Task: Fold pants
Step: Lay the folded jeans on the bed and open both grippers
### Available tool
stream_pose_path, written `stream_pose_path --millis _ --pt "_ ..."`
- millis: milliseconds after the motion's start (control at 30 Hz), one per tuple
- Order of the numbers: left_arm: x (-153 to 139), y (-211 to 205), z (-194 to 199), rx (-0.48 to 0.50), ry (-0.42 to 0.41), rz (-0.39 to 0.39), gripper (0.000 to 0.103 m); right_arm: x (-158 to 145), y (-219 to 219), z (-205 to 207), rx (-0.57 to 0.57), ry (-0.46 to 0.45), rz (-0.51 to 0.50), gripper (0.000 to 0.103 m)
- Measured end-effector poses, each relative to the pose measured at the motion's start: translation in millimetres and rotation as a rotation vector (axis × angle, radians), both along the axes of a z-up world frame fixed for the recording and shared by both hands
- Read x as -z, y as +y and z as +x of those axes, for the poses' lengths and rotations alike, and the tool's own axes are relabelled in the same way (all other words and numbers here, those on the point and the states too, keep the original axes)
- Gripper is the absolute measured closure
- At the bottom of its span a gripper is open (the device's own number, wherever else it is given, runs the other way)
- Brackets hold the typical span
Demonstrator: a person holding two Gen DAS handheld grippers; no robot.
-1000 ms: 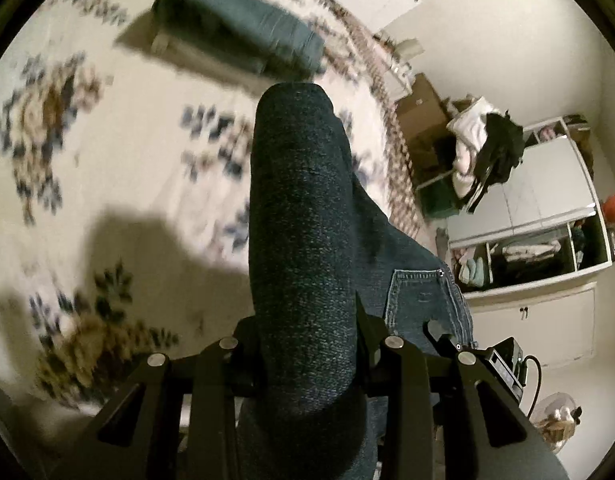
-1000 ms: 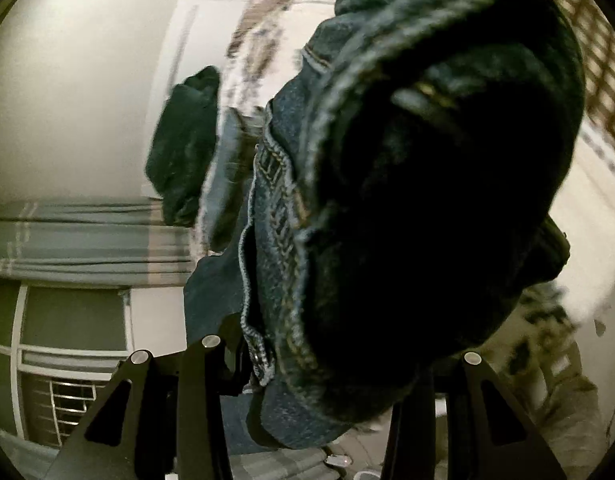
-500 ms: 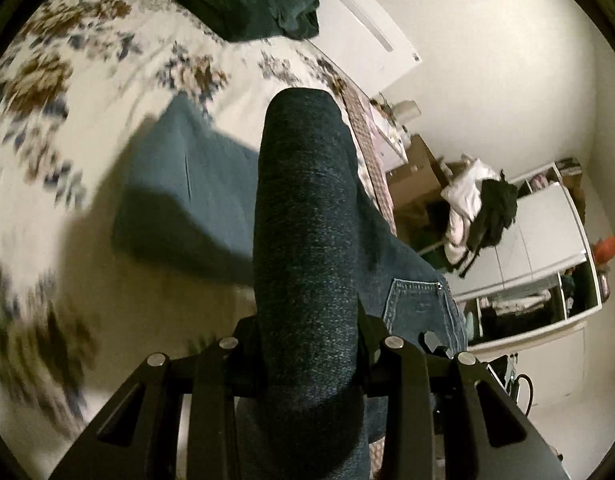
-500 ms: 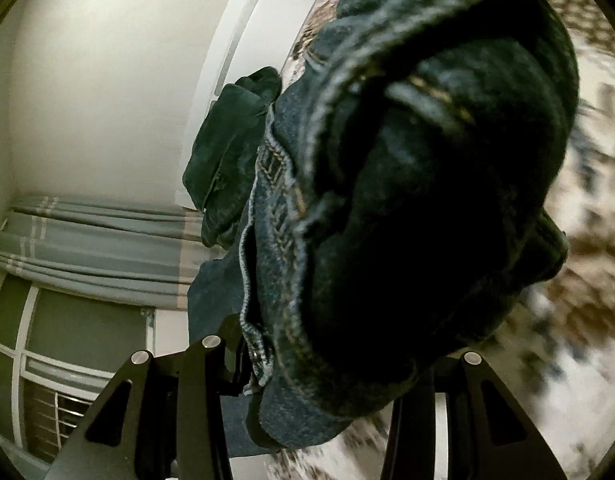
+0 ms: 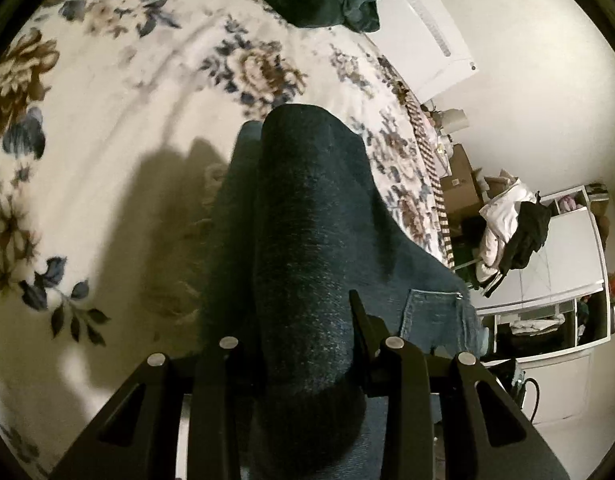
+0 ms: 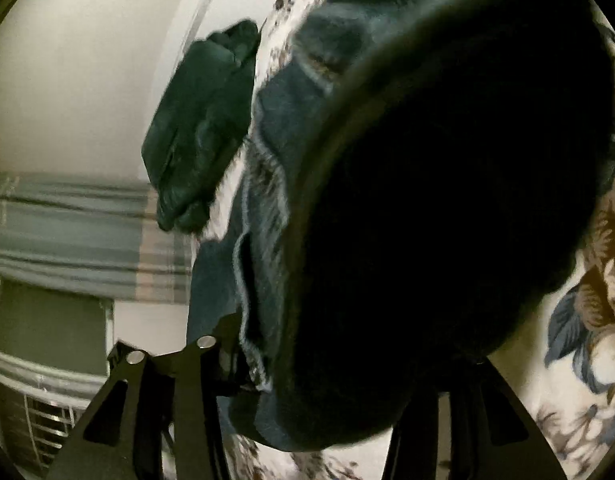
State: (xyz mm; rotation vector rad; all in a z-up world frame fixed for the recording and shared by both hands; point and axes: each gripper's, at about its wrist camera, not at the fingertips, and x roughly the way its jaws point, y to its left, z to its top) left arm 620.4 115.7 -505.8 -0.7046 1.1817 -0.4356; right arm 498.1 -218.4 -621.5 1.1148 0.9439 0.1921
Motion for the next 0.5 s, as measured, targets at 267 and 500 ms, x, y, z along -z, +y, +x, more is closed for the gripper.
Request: stream_pose_path --millis 267,500 --pt "-14 0 -14 -0.002 0.024 0.082 0.066 -10 -33 -9 -0.034 0.108 -0.082 0.026" --pt "-57 -27 -42 0.037 0.02 0.398 0.038 -67 -50 22 -0.095 0.192 -0.461 0.011"
